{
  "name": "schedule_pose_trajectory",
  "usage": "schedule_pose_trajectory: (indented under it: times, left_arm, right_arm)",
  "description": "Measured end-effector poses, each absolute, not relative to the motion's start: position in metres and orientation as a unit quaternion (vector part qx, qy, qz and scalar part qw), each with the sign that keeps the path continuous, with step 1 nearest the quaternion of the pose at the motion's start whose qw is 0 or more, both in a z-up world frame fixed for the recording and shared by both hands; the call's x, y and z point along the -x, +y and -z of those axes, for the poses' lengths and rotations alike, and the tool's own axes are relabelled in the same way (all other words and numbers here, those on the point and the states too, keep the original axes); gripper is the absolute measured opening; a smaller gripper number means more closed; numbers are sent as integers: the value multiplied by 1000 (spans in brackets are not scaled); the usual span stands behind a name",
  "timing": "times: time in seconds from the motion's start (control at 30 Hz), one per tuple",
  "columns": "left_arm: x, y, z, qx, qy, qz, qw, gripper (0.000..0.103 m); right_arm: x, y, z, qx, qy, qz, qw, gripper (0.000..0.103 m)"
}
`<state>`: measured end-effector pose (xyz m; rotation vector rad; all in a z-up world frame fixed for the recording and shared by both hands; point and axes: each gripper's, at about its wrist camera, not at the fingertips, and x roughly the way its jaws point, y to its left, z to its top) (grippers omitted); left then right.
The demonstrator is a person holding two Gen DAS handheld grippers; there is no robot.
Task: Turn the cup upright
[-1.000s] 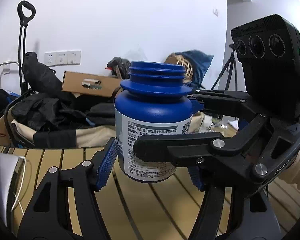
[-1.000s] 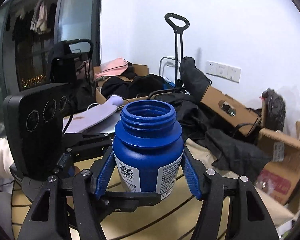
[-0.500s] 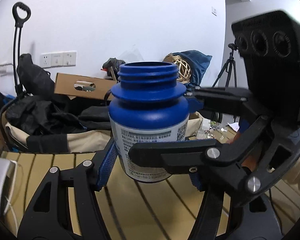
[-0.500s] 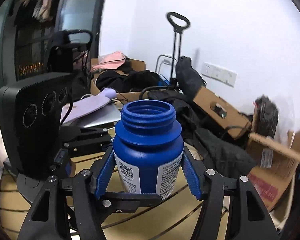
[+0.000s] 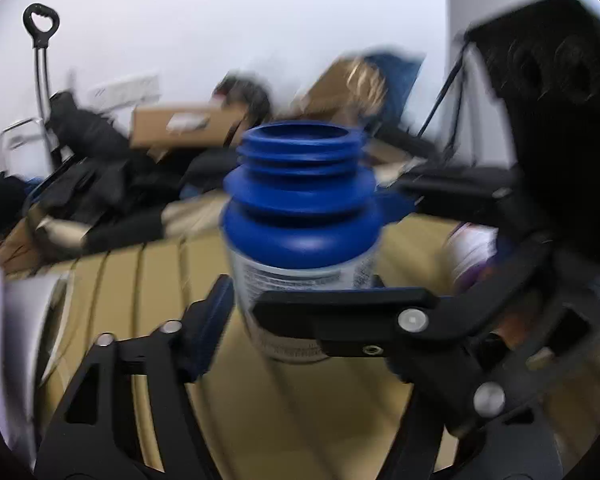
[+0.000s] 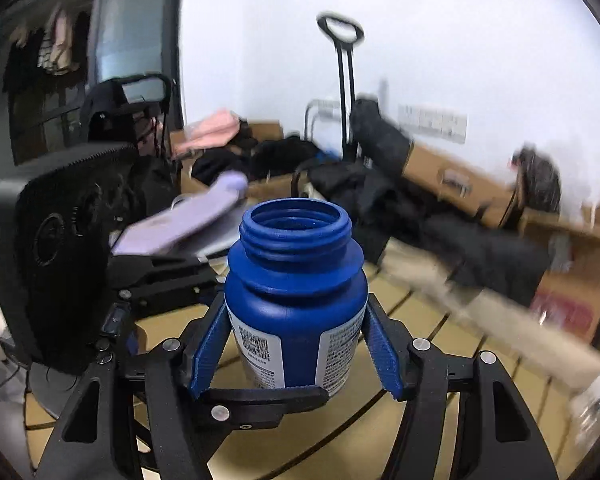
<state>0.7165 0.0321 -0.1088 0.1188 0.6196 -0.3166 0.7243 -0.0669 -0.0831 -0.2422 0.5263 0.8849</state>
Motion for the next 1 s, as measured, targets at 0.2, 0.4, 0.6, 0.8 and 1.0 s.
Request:
schedule_pose_trajectory:
  times: [0.2,0.4,0.6,0.8,1.0]
  left_arm:
    - [-703,74,135,33,449,107,887,85]
    - [-652,98,111,16,423,54,904,90]
    - [-606,100,67,-31,369,-6,929,103]
    - [-555,89,44,9,350,-13,937,103]
    - [-466,58,16,-6,310,-16,950,103]
  right_arm:
    - [-746,-61,128,114,330,-357,866,69]
    - [-740,-53,138,145,366,-313,864,75]
    - [-674,-98,80,108,359,-283,883,81]
    - [-588,-168,39,103,365,-204,902,81]
    - [-504,-233,32,65,377,-142,913,81]
